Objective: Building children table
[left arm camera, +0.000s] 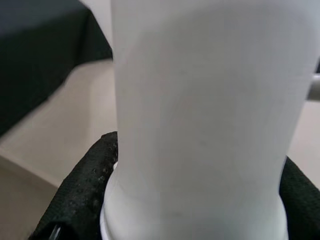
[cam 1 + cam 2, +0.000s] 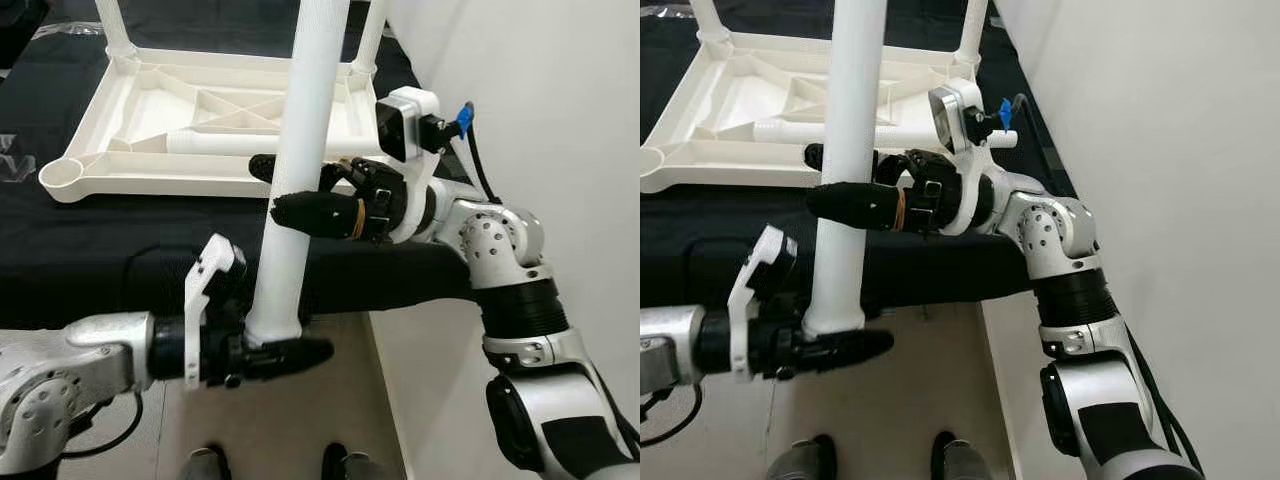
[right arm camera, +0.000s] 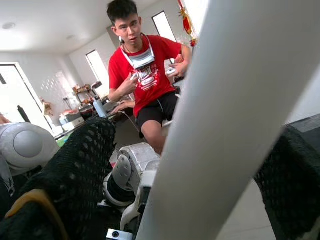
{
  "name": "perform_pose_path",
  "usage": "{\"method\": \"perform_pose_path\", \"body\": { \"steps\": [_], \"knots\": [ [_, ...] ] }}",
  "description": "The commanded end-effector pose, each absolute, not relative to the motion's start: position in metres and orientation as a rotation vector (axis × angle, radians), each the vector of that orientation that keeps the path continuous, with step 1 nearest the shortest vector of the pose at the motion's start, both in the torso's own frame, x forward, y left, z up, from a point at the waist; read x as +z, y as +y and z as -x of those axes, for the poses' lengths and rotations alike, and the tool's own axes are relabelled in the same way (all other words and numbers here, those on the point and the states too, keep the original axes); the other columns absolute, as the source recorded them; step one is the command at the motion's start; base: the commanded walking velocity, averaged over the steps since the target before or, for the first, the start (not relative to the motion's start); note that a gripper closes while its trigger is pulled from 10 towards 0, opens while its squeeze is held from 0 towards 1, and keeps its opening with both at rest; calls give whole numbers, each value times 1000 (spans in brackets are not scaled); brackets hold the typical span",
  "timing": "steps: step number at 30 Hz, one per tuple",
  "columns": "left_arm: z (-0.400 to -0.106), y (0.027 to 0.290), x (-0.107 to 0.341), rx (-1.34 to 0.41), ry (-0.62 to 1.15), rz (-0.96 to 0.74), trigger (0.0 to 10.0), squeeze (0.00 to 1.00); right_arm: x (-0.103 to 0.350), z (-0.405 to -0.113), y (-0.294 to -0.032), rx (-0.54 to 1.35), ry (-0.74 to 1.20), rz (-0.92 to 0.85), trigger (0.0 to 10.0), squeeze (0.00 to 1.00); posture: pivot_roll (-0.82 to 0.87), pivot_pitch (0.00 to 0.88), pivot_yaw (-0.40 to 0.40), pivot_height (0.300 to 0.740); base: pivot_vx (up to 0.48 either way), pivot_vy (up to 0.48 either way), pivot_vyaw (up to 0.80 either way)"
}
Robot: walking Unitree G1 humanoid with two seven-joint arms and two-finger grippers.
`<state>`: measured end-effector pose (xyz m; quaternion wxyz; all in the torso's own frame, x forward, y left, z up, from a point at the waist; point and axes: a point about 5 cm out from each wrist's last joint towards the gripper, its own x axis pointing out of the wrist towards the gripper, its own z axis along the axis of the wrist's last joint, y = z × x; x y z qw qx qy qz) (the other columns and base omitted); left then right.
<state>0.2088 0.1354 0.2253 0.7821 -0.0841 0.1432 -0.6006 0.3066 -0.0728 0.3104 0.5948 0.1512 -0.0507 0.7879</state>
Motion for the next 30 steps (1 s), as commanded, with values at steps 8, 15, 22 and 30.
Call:
{"method": "perform_pose_path", "body": {
  "steps": [8,15,22,30],
  "knots": [
    [-195,135,220,-1407,397,116,10000,0,303,-299,-65,1916,-53,-434,10000,0,59,267,-93,740,0,0,0],
    [-194,139,219,-1407,419,55,10000,0,298,-292,-59,1949,-21,-444,10000,0,59,266,-91,740,0,0,0],
    [-197,142,215,-1395,424,10,10000,0,295,-289,-53,1936,-17,-439,10000,0,59,260,-91,740,0,0,0],
    [-198,142,213,-1403,422,-12,10000,0,296,-288,-50,1930,-28,-447,9412,0,56,252,-90,740,0,0,0]
  ]
}}
